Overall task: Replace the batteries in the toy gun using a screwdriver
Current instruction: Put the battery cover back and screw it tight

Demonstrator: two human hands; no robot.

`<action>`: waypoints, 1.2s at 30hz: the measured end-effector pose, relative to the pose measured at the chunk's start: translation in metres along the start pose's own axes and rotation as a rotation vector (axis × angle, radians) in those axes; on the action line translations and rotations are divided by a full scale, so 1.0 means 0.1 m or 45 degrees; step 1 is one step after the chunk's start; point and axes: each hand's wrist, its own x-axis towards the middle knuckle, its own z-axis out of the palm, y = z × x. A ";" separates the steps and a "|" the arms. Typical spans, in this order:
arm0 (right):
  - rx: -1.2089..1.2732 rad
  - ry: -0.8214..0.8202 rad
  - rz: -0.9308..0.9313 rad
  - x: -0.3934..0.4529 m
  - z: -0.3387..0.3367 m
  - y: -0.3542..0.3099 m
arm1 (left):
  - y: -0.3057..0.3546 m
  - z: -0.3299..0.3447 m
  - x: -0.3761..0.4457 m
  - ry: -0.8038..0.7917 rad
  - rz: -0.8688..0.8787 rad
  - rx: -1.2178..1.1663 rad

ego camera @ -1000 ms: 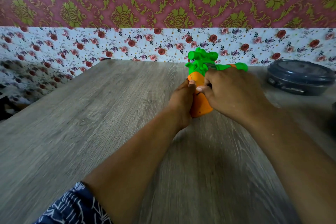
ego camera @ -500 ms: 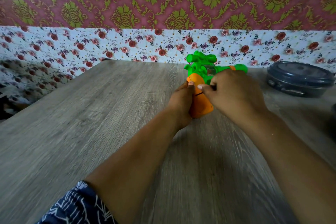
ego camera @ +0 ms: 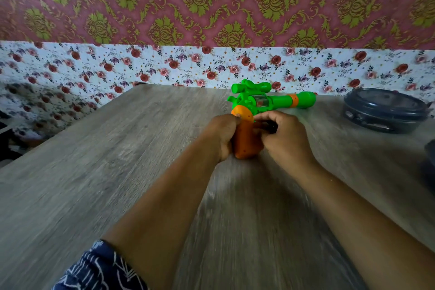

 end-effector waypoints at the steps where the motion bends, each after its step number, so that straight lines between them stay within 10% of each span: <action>1: 0.015 -0.007 0.003 -0.01 0.00 0.00 | 0.01 -0.02 0.01 0.014 -0.003 0.029; 24: 0.306 -0.335 0.034 -0.05 0.21 0.12 | 0.10 -0.27 0.02 0.285 0.184 0.952; 29: 0.148 -0.133 -0.021 0.02 0.04 0.14 | 0.13 -0.20 -0.09 0.504 0.636 1.379; 36: -0.385 -0.048 -0.087 -0.03 -0.53 0.33 | -0.16 0.35 -0.43 -0.046 1.146 1.376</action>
